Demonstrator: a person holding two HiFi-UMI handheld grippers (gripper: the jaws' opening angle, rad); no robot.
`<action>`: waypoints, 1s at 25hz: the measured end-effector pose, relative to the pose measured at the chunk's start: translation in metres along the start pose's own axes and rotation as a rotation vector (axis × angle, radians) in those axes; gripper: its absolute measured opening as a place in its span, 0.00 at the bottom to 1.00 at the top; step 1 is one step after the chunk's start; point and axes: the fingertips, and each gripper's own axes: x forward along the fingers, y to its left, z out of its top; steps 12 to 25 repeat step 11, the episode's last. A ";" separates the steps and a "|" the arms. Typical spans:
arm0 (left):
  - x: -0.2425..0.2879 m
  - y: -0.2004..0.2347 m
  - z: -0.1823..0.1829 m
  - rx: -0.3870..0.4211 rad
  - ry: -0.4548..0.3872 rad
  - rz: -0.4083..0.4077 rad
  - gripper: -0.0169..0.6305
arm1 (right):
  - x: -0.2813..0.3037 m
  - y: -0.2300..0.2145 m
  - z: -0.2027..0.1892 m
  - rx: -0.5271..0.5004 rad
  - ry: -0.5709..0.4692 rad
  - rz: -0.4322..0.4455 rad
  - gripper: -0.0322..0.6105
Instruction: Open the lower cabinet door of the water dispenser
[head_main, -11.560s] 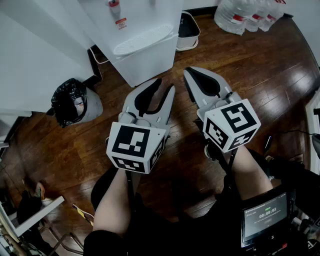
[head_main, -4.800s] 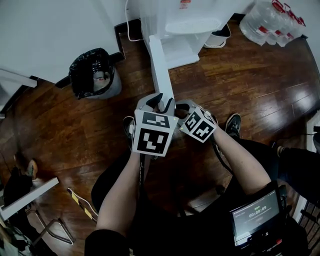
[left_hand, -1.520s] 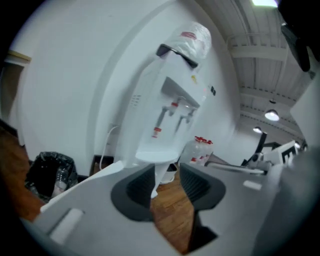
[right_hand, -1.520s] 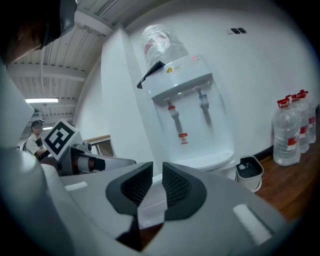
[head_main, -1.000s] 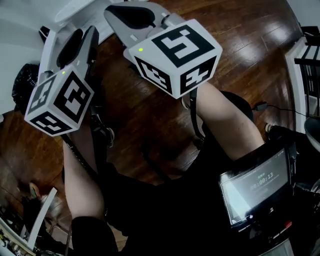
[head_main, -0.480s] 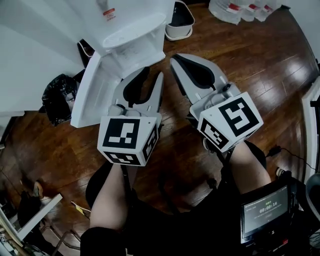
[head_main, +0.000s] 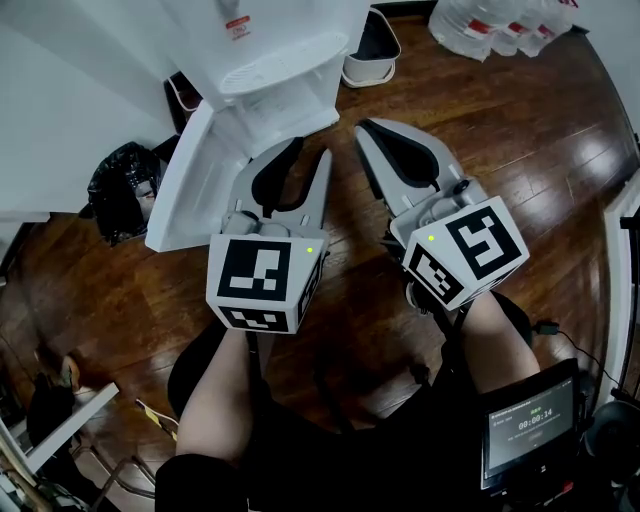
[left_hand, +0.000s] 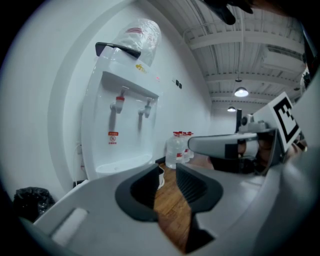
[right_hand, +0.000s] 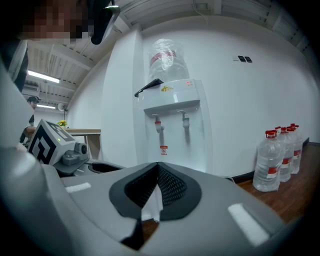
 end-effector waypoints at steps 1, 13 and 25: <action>0.000 0.001 0.000 0.006 -0.003 0.003 0.22 | 0.000 0.000 0.000 -0.001 0.000 0.001 0.05; -0.001 0.004 -0.001 0.009 -0.003 0.005 0.22 | 0.002 0.002 -0.002 -0.005 0.003 0.007 0.06; -0.001 0.004 -0.001 0.009 -0.003 0.005 0.22 | 0.002 0.002 -0.002 -0.005 0.003 0.007 0.06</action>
